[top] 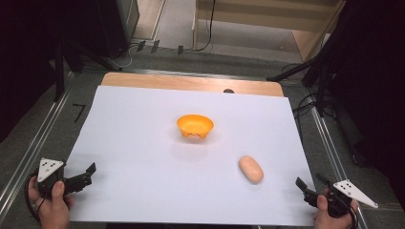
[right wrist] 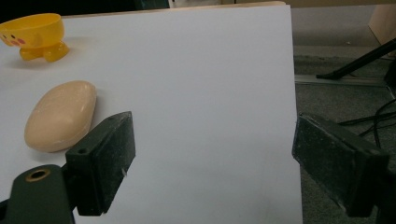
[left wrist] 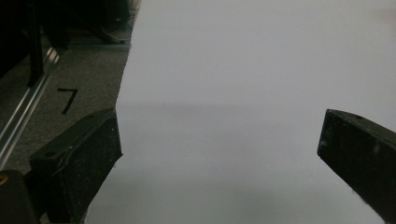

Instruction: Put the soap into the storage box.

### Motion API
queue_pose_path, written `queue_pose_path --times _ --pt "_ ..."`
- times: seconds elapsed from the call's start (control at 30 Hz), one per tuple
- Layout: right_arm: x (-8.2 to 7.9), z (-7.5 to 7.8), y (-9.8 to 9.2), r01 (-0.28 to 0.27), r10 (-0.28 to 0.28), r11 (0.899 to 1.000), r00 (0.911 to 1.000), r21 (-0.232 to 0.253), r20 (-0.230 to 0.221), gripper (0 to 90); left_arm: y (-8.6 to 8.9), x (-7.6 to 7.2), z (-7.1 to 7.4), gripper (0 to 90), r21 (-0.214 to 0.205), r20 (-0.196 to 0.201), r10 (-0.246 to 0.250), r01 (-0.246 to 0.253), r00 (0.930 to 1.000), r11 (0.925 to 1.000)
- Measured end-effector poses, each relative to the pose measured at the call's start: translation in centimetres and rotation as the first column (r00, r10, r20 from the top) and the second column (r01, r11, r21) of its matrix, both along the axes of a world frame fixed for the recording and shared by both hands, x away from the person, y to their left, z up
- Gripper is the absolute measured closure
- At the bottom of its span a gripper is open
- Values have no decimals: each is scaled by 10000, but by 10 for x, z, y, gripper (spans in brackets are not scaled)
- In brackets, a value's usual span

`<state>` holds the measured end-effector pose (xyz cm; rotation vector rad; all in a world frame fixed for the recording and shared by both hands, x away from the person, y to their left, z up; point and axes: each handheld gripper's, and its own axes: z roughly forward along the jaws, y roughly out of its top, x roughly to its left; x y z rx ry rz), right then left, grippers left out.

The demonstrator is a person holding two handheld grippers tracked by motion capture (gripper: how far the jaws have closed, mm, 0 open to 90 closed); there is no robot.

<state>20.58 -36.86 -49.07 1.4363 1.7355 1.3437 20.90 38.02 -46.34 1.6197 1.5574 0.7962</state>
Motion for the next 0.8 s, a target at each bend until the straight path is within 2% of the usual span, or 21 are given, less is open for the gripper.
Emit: queue_pose_path --times 0.1,0.23,0.3,0.37,0.4,0.43,0.47,0.5,0.53,0.57,0.6,0.73,0.8 --pt "1 0 1 0 -1 9999 10000 -101 -26 136 0 0 0 0 13 -10 -19 19 10000 10000" --pt "4 2 5 178 -195 9987 9992 -472 -339 152 0 0 0 0 21 17 -34 34 10000 10000" --pt "5 3 8 58 -91 9976 9988 -691 -479 148 0 0 0 1 21 20 -29 29 10000 10000" --pt "7 4 11 -167 108 9967 9972 -792 -742 133 0 0 0 0 14 18 -33 33 10000 10000" --pt "9 5 15 -318 229 9960 9941 -838 -1056 134 0 0 0 0 12 24 -34 34 10000 10000" --pt "12 7 20 -436 266 9926 9887 -1135 -1477 132 0 -1 0 1 15 30 -28 28 10000 10000" --pt "12 7 20 -436 266 9926 9887 -1135 -1477 132 0 0 0 1 8 27 -36 36 10000 10000" --pt "14 9 24 -522 270 9888 9839 -1397 -1765 132 0 0 0 0 9 23 -42 42 10000 10000" --pt "19 14 31 -760 318 9817 9694 -1747 -2434 120 0 0 0 1 8 27 -44 44 10000 10000" --pt "19 14 31 -760 318 9817 9694 -1747 -2434 120 0 0 0 1 7 44 -36 36 10000 10000" --pt "20 15 33 -933 456 9803 9645 -1740 -2603 112 0 -1 0 0 5 67 -44 44 10000 10000" --pt "28 21 44 -1522 674 9652 9307 -2129 -3596 52 0 -1 0 0 16 77 -47 47 10000 10000" --pt "32 22 49 -1696 669 9576 9171 -2327 -3930 35 0 0 0 0 29 83 -57 57 9999 10000"
